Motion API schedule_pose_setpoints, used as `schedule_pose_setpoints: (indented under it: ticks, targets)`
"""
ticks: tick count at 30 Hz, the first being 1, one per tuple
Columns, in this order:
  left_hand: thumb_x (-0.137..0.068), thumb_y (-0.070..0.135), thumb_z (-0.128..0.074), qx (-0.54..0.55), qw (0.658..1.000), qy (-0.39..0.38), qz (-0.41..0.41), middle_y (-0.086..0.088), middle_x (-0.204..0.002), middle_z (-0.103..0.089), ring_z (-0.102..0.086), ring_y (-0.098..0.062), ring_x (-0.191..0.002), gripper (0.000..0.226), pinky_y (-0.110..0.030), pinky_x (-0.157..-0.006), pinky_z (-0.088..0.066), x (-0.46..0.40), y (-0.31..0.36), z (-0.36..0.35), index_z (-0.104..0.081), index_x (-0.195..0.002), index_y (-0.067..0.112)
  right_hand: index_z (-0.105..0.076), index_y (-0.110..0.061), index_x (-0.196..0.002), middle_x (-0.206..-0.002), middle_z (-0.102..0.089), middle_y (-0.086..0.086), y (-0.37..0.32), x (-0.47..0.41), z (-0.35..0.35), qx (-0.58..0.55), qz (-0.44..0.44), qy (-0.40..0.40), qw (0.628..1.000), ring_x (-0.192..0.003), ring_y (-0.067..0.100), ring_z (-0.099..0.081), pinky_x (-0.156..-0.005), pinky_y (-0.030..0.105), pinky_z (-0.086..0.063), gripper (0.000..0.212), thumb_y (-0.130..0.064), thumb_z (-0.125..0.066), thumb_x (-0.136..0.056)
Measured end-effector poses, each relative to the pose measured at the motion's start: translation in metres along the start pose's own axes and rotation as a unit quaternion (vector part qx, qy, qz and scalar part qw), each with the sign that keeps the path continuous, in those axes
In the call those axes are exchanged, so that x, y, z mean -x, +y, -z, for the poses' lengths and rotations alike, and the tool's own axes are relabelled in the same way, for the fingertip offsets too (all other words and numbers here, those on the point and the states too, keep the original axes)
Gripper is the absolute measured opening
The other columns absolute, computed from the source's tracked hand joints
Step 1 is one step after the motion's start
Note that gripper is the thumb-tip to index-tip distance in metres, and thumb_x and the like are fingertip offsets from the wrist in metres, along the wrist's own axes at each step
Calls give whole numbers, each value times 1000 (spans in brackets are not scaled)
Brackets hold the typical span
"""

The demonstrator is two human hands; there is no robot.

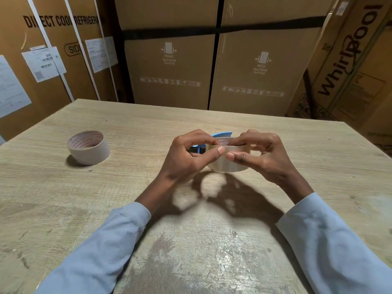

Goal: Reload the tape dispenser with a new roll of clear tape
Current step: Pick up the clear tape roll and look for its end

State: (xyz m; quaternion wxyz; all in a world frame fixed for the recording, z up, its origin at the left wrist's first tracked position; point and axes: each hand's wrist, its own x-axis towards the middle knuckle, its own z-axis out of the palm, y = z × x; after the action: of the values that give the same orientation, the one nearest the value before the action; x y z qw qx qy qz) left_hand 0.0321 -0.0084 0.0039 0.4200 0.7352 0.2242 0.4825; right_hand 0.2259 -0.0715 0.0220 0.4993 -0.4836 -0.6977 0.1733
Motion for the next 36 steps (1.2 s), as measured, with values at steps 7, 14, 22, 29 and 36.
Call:
schedule_pose_setpoints:
  ticks: [7, 14, 22, 29, 36]
  targets:
    - [-83, 14, -72, 85, 995, -38, 42, -9, -92, -67, -60, -18, -84, 5, -26, -65, -49, -1, 3, 5, -77, -85, 14, -79, -19, -84, -78, -69, -9, 4, 0, 1, -64, -14, 0, 998, -77, 12, -60, -71, 33, -47, 27, -38, -81, -67]
    - [-90, 0, -65, 72, 993, -81, 43, -5, -95, -67, -61, -3, -82, 18, -14, -68, -47, -1, -1, 7, -73, -106, 2, -77, -13, -80, -78, -69, -1, 6, 1, 6, -159, -15, -5, 987, -77, 12, -61, -63, 21, -48, 9, -7, -78, -74]
    - [-81, 13, -63, 43, 997, -50, 49, 12, -74, -65, -54, -5, -68, 13, -19, -63, -44, 2, -3, -3, -74, -84, 6, -78, -13, -81, -84, -66, 19, 7, 1, 0, -157, -21, 0, 987, -83, 21, -60, -65, 26, -49, 9, -7, -79, -75]
    - [-77, 11, -59, 37, 994, -67, 77, 16, -65, -62, -49, -1, -62, 20, -16, -60, -37, 4, 1, -8, -74, -85, 0, -77, -10, -82, -85, -65, 22, 7, 1, 0, -153, -24, -5, 988, -82, 21, -60, -65, 24, -48, 9, -6, -79, -74]
    - [-75, 7, -57, 76, 992, -55, 90, 12, -66, -64, -51, 0, -62, 23, -11, -61, -39, 5, 7, -8, -78, -85, 4, -76, -5, -83, -85, -70, 12, 8, 0, 0, -182, -32, 5, 983, -86, 19, -61, -71, 26, -49, 16, -18, -79, -73]
